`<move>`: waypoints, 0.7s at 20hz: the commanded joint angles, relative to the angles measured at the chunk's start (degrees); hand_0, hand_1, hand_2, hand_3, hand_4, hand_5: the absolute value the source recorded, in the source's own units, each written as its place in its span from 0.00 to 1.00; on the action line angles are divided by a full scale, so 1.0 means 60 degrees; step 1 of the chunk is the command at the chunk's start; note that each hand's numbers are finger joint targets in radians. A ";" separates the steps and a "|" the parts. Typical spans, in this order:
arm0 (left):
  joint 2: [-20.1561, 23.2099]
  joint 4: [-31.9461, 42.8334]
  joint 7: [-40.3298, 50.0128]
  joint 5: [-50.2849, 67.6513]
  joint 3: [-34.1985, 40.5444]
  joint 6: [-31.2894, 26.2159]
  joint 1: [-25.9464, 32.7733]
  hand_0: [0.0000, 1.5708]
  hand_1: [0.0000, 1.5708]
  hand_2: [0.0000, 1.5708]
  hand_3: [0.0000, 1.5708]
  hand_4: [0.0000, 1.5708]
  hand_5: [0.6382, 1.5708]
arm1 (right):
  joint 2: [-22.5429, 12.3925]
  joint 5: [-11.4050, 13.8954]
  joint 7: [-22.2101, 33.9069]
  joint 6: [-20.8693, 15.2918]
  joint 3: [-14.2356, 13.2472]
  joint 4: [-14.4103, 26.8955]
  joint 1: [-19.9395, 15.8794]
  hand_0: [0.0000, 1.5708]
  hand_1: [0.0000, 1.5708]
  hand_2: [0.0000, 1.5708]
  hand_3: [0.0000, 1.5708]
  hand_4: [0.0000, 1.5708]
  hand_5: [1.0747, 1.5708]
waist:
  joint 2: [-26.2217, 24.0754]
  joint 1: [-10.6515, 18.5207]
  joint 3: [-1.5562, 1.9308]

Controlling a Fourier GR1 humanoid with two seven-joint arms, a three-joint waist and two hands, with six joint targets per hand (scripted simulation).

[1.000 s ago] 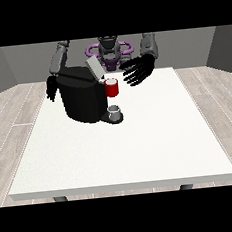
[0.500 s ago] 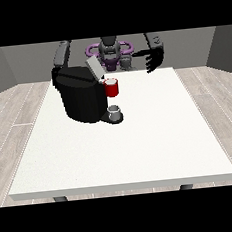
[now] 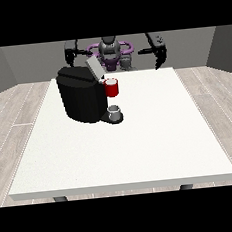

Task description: Insert the coffee pod into the coffee machine and close the lid

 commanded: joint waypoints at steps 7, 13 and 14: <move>-0.0064 -0.0579 0.0096 0.0305 -0.0087 -0.0224 0.1401 0.00 0.00 0.00 0.00 0.19 1.00 | 0.0112 0.0738 0.1582 -0.0712 0.1502 -0.3495 0.0037 0.00 0.00 0.00 0.00 0.12 1.00 | -0.0612 -0.0031 0.0013; 0.0066 -0.1837 -0.0214 0.0837 -0.0323 -0.0524 0.1272 0.00 0.00 0.00 0.00 0.11 1.00 | -0.0042 0.1265 0.2065 -0.1063 0.1308 -0.4844 -0.0396 0.00 0.00 0.00 0.00 0.30 1.00 | 0.1216 0.0359 0.0014; 0.0008 -0.1768 -0.0440 0.1001 -0.0224 -0.0541 0.1140 0.00 0.00 0.00 0.00 0.14 1.00 | 0.0216 0.1299 0.1837 -0.1339 0.1196 -0.4471 -0.0660 0.00 0.00 0.00 0.00 0.28 1.00 | 0.1546 0.0439 0.0014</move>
